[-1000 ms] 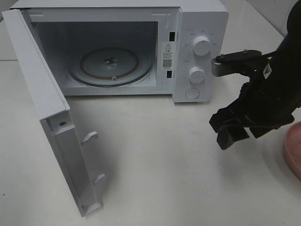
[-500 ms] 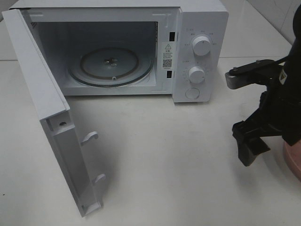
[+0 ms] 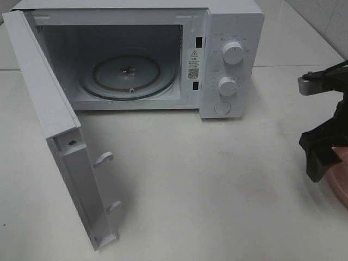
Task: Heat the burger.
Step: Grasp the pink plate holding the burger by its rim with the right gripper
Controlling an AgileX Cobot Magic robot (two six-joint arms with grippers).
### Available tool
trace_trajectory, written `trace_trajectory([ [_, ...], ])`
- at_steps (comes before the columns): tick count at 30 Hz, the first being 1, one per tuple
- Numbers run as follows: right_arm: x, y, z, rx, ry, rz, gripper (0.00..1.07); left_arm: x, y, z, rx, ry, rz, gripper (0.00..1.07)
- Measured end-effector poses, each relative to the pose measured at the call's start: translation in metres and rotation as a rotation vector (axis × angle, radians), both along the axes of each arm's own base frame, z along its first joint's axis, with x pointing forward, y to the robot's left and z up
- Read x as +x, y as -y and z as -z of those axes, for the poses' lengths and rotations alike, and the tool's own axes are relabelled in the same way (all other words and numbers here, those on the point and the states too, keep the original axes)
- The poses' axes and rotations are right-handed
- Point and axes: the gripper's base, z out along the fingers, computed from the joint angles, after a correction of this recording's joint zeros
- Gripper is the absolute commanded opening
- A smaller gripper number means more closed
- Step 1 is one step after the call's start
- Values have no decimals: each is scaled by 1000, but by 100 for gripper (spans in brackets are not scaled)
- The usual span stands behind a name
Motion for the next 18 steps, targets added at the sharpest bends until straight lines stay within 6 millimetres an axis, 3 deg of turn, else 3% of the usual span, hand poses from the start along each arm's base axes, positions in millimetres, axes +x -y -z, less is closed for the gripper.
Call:
trace_trajectory([
  [5,10,10,4,12,59,38,87,0,0,0,0,0,0,98],
  [18,31,32,41,-6,35,110,84,0,0,0,0,0,0,98],
])
